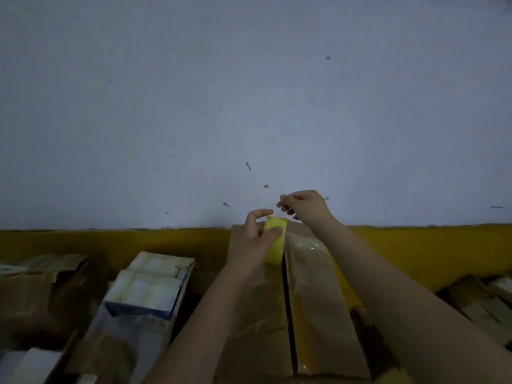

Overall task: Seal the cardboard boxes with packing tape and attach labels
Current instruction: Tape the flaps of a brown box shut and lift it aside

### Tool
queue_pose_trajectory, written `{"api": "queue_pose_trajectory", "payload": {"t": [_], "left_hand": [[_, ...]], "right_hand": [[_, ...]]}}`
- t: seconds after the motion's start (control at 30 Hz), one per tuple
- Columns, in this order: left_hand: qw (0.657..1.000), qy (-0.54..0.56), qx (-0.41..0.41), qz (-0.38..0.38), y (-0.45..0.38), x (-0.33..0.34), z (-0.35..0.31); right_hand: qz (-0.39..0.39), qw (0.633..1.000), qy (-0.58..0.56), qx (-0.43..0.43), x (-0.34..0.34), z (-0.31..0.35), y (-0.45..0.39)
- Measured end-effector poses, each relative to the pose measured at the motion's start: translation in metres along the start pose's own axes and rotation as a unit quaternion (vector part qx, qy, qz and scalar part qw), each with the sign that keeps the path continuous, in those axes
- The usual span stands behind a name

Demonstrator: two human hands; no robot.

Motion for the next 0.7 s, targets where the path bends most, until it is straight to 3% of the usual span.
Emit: {"api": "queue_pose_trajectory", "payload": {"t": [0.13,0.23,0.37,0.5,0.7], "left_hand": [[0.996,0.009,-0.03,-0.082,-0.014,0.001,0.028],[0.994,0.008,-0.026,-0.11,-0.021,0.005,0.031],[0.992,-0.033,-0.002,-0.124,-0.024,0.019,0.015],[0.988,0.003,-0.009,-0.154,-0.013,0.025,0.036],[0.984,0.032,0.001,-0.177,-0.009,0.018,0.044]], "right_hand": [[0.031,0.994,0.099,0.026,0.016,-0.046,-0.027],[0.05,0.993,0.105,0.025,0.02,-0.06,-0.041],[0.072,0.996,0.05,0.006,0.025,-0.063,-0.058],[0.137,0.986,0.095,-0.011,0.047,-0.082,-0.062],[0.145,0.975,0.169,-0.03,0.065,-0.084,-0.077]]}}
Point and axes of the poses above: each hand's wrist, its own y-axis away from the middle knuckle, its own x-axis out of the palm, z = x × y, the point moved 9 cm from there along -y, towards the middle knuckle
